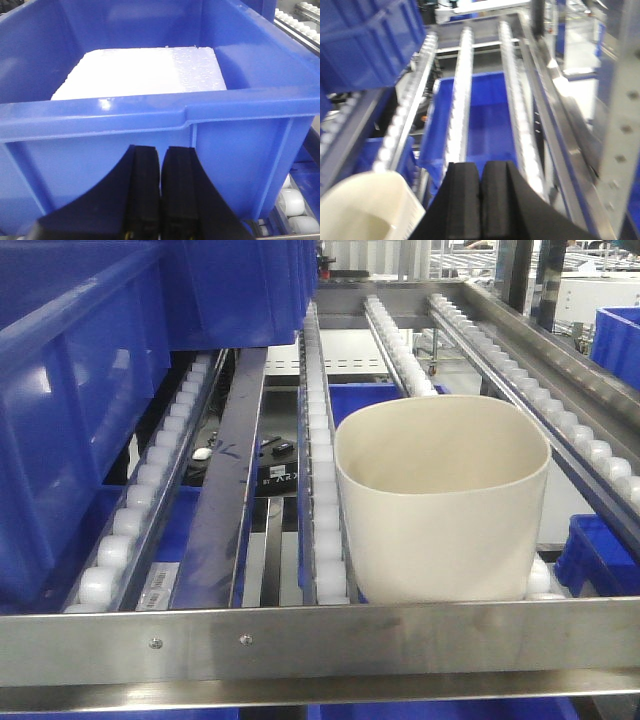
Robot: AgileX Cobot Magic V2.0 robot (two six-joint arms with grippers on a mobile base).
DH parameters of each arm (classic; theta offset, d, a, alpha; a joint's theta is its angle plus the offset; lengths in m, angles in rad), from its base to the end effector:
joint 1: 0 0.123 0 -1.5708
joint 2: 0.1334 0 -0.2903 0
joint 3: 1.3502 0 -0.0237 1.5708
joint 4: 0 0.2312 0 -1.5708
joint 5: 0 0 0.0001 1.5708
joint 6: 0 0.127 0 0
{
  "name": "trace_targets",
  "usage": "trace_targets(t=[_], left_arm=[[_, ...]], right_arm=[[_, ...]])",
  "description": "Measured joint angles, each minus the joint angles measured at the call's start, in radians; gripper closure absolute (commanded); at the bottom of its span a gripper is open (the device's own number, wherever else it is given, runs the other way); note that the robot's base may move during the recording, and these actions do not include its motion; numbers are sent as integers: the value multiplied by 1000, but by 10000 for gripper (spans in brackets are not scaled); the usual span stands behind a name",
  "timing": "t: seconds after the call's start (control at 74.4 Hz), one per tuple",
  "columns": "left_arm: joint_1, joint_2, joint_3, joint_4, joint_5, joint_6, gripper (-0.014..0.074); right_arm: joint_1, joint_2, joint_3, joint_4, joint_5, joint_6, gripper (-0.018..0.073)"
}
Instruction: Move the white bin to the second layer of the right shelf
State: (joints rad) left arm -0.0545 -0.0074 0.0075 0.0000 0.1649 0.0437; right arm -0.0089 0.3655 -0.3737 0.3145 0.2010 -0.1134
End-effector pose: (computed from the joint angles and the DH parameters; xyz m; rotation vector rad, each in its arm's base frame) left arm 0.0668 -0.0036 0.1932 0.0809 1.6466 -0.0082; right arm 0.0992 0.0070 0.2953 0.1234 1.6656 0.1924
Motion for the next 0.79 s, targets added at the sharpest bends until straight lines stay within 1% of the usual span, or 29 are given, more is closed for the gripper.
trace_targets(t=[0.108, 0.417, 0.605, 0.793], left_arm=[[0, 0, 0, 0, 0, 0, 512], [0, 0, 0, 0, 0, 0, 512], [0, 0, 0, 0, 0, 0, 512], [0, 0, 0, 0, 0, 0, 512]], right_arm=[[-17, -55, 68, 0, 0, 0, 507], [-19, -228, 254, 0, -3, 0, 507], [-19, -333, 326, 0, -19, 0, 507], [-19, -375, 375, 0, -43, 0, 507]])
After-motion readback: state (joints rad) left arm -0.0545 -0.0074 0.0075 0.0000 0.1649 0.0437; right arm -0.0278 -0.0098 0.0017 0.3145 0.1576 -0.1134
